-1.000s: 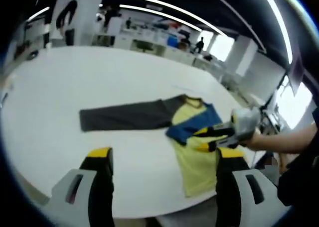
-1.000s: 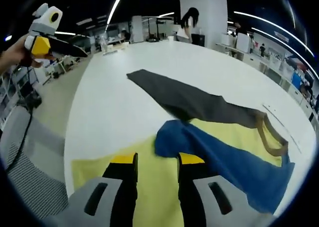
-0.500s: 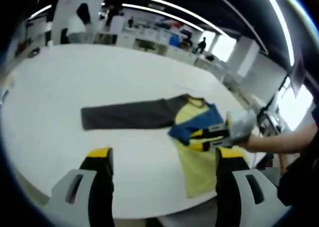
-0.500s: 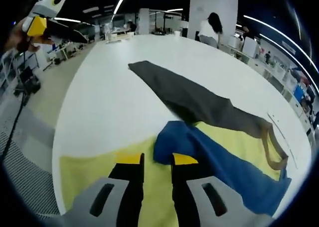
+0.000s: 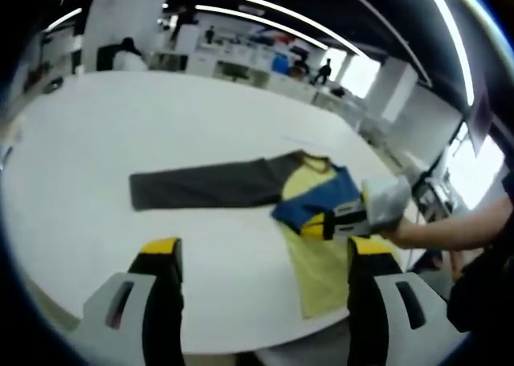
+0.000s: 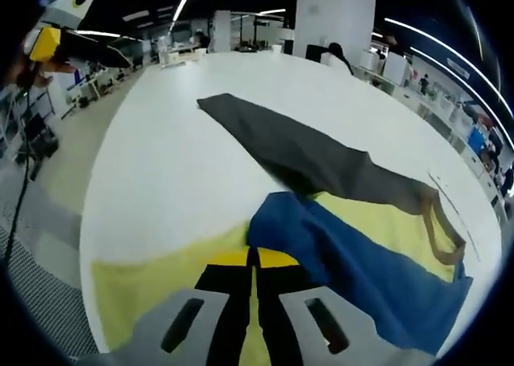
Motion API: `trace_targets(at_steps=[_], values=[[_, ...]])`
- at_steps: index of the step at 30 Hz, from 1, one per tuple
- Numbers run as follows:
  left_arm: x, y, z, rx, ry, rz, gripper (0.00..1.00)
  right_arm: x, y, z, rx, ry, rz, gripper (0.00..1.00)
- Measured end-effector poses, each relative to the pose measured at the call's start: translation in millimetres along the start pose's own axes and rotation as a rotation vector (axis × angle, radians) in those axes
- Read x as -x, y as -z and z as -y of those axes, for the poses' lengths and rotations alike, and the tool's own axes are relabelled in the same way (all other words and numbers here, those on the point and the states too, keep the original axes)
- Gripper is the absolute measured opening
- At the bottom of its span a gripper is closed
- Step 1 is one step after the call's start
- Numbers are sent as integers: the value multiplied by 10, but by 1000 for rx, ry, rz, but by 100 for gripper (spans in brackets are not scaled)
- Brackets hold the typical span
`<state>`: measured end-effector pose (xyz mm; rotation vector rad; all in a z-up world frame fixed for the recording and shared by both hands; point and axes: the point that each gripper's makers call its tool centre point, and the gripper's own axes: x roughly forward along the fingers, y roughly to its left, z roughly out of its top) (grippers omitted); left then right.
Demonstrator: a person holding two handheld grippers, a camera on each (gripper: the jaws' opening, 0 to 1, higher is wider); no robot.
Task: Fold the garment on the visible template until the final outline fits inside the template.
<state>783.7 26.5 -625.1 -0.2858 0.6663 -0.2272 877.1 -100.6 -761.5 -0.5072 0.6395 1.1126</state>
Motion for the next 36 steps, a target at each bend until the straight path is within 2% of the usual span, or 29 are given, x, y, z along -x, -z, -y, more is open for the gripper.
trace_targets(at_steps=[8, 26, 36], values=[[-19, -12, 34, -5, 7, -1, 80, 54, -106, -33, -78, 1, 41, 1], [-15, -11, 40, -7, 9, -2, 80, 52, -48, -140, -140, -14, 27, 1], [7, 14, 11, -1, 4, -4, 80, -17, 17, -206, -137, -21, 0, 1]])
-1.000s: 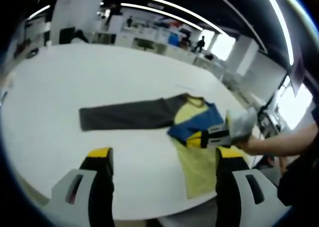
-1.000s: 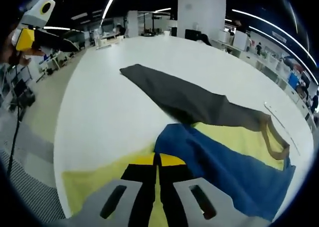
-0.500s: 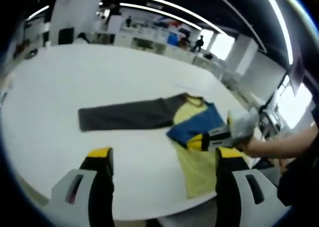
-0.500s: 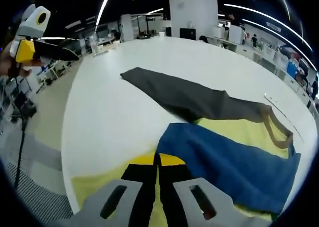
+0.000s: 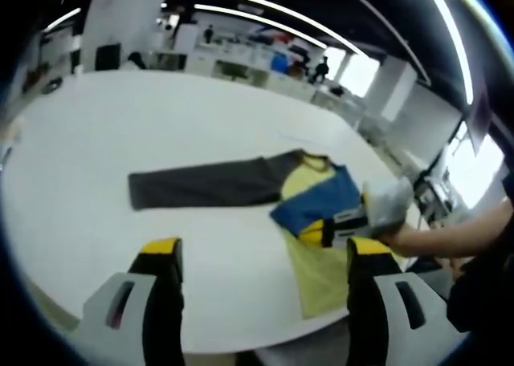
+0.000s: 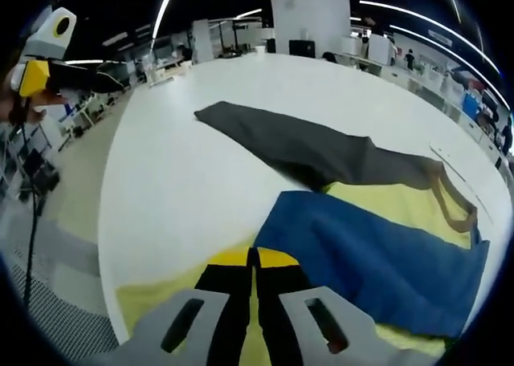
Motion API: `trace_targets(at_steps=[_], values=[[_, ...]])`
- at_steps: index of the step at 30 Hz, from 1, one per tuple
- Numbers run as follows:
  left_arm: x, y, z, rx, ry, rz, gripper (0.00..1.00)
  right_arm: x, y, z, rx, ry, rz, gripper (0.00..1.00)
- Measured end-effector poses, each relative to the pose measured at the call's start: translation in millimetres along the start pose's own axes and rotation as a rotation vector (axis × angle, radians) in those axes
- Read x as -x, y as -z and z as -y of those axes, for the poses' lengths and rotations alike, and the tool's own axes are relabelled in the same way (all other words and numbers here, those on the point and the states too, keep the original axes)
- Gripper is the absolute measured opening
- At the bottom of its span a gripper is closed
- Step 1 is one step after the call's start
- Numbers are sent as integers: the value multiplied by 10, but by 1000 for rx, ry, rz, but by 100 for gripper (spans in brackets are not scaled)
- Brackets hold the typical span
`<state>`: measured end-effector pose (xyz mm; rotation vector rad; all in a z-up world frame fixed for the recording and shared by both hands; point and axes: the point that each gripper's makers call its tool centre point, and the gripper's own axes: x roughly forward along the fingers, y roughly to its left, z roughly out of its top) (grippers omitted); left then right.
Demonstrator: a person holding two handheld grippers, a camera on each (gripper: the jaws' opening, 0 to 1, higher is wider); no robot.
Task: Fold the garment on the visible template until the final outline fits inside the template.
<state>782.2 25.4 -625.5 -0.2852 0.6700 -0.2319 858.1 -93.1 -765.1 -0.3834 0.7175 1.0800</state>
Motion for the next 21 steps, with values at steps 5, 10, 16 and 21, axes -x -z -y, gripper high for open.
trace_targets(at_steps=[5, 10, 16, 21], values=[[-3, -8, -1, -2, 0, 1, 80, -6, 36, -1, 5, -1, -13, 1], [-16, -13, 13, -5, 3, 0, 80, -20, 53, -7, 13, -5, -21, 1], [-19, -25, 10, -6, 3, 1, 80, -35, 80, -23, 21, -10, -34, 1], [-10, -28, 5, -6, 1, 1, 80, -36, 106, -42, 14, -17, -45, 4]])
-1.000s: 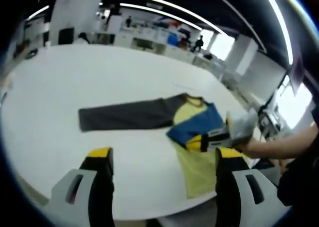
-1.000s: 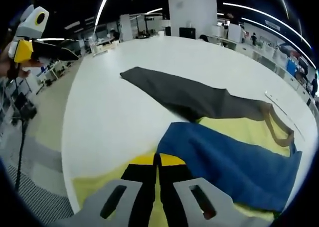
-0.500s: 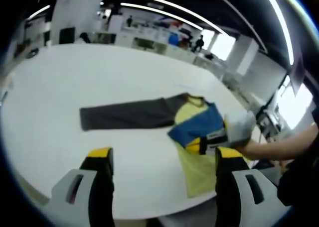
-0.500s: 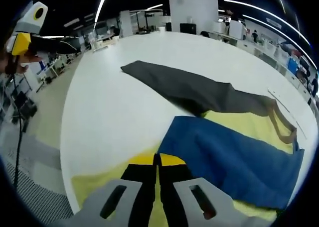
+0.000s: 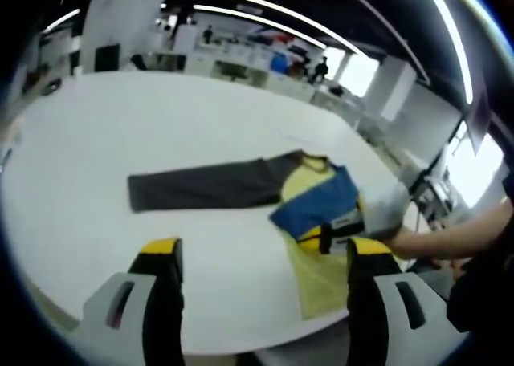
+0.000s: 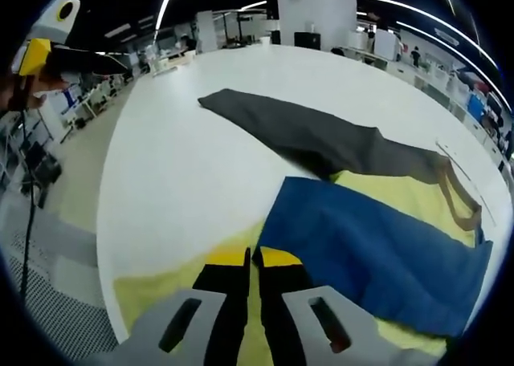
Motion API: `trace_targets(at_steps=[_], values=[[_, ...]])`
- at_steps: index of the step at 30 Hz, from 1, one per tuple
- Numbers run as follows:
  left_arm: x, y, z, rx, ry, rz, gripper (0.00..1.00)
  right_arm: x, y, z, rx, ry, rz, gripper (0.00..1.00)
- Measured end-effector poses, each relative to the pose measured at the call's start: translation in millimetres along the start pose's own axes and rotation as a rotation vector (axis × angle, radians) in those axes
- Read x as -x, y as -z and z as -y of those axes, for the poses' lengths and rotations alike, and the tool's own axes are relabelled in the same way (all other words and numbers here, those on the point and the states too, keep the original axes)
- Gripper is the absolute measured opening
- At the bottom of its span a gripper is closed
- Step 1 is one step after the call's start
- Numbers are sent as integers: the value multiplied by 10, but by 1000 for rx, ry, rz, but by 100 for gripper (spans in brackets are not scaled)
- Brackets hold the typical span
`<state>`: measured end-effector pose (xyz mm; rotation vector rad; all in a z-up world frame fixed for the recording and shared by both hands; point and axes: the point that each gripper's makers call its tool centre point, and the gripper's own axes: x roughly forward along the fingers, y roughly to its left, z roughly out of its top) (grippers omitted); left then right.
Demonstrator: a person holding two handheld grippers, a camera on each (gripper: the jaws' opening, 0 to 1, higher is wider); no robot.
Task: Fold the garment on the visible template until the final outline fits inside the template.
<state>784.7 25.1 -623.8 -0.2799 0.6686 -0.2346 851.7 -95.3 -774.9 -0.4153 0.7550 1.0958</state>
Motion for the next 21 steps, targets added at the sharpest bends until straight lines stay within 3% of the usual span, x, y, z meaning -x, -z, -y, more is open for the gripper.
trace_targets(at_steps=[10, 21], values=[[5, -47, 46, -13, 7, 5, 80, 30, -23, -15, 2, -19, 5, 4], [-63, -65, 145, -26, 35, 9, 80, 306, -81, 133, -7, 13, 37, 6]])
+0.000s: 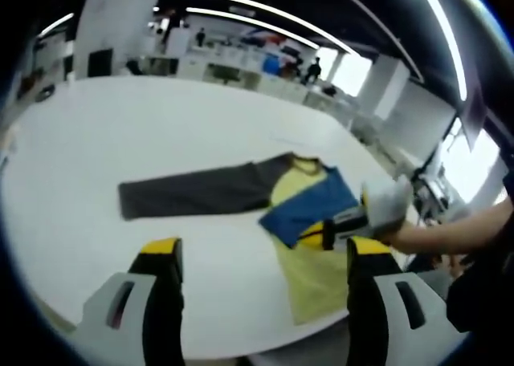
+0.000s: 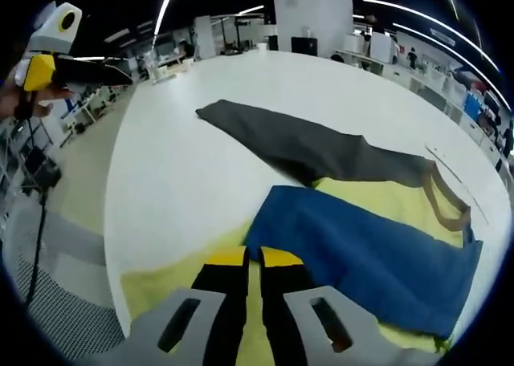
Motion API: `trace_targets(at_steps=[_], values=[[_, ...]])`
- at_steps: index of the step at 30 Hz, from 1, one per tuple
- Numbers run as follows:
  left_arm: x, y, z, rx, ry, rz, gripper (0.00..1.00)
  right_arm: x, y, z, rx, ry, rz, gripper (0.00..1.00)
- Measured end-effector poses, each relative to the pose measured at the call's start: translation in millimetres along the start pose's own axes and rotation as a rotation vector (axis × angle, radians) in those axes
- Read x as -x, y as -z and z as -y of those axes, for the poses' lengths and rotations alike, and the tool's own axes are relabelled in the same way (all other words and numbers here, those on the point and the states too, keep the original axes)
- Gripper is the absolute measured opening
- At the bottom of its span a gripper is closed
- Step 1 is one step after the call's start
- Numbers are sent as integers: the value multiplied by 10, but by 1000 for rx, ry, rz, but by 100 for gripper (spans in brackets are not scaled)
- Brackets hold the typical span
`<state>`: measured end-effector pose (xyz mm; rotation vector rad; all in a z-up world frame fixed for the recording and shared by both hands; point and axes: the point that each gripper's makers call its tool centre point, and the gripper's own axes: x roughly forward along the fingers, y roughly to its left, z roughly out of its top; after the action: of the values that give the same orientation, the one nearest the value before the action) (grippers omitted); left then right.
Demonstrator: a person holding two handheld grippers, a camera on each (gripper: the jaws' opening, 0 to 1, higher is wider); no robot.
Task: Fold the garment on the visible template until the final outline fits inside the template.
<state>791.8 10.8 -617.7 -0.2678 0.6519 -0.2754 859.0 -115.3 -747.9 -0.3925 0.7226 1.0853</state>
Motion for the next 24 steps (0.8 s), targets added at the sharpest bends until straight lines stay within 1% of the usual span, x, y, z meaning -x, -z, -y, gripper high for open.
trace_targets(at_steps=[2, 4, 7, 13, 14, 15, 19, 24], values=[[-13, -3, 32, -5, 9, -1, 80, 68, -28, 44, -1, 11, 13, 10], [-17, -7, 59, -13, 17, -5, 80, 129, -51, 88, -7, 21, 23, 16], [-3, -31, 101, -22, 23, -4, 80, 270, -75, 194, -16, 47, 38, 19], [50, -76, 189, -47, 30, -7, 80, 627, -56, 393, -27, 107, 73, 25], [58, -80, 201, -51, 31, -9, 80, 690, -56, 418, -31, 116, 83, 26], [70, -87, 218, -57, 31, -8, 80, 791, -57, 468, -53, 138, 104, 28], [110, -96, 276, -70, 32, -8, 80, 1085, 36, 593, -90, 185, 122, 35], [166, -97, 325, -86, 31, -12, 80, 1426, 178, 712, -124, 227, 132, 41]])
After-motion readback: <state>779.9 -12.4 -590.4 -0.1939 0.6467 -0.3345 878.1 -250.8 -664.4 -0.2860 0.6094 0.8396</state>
